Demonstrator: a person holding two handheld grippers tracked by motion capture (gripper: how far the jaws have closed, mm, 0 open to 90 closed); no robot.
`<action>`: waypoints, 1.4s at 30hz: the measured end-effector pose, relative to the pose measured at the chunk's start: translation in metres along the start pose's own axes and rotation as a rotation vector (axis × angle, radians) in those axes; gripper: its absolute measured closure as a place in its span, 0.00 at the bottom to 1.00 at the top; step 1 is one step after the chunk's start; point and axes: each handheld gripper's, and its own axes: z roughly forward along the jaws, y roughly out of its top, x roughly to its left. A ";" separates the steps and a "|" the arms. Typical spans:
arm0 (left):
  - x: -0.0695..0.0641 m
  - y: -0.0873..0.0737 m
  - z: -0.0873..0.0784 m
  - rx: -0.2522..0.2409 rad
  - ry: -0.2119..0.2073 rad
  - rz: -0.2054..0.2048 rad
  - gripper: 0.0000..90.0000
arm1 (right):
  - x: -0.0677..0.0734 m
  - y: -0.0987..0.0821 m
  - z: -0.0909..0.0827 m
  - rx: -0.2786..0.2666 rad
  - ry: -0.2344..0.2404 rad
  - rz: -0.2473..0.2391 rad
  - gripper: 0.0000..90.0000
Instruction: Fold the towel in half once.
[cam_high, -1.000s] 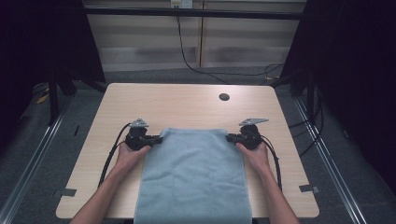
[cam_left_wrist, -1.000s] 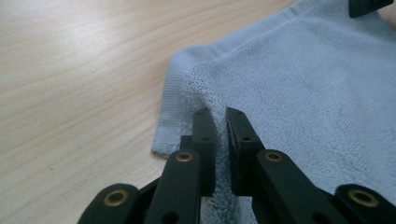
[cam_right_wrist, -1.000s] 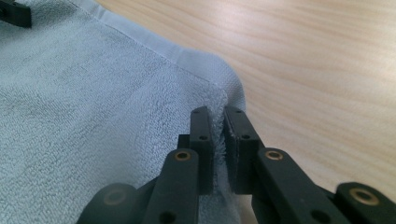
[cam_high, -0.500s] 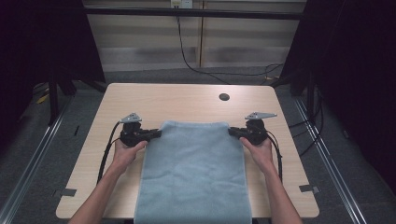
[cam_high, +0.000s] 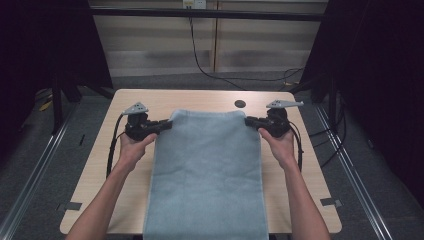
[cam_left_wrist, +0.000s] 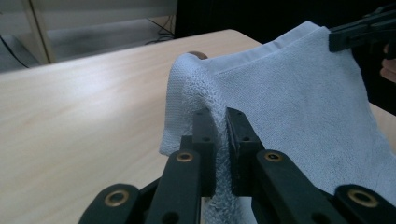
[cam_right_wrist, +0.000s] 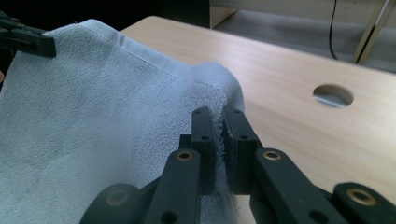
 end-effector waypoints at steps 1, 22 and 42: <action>0.000 0.005 0.000 -0.007 -0.003 0.001 0.93 | 0.000 0.006 -0.001 -0.001 -0.006 -0.006 0.93; -0.031 0.047 -0.027 -0.105 -0.060 0.117 0.93 | 0.015 0.053 -0.038 -0.130 0.026 -0.047 0.94; -0.071 -0.033 -0.089 -0.037 -0.120 0.136 0.93 | 0.075 -0.033 -0.104 -0.085 0.109 -0.096 0.94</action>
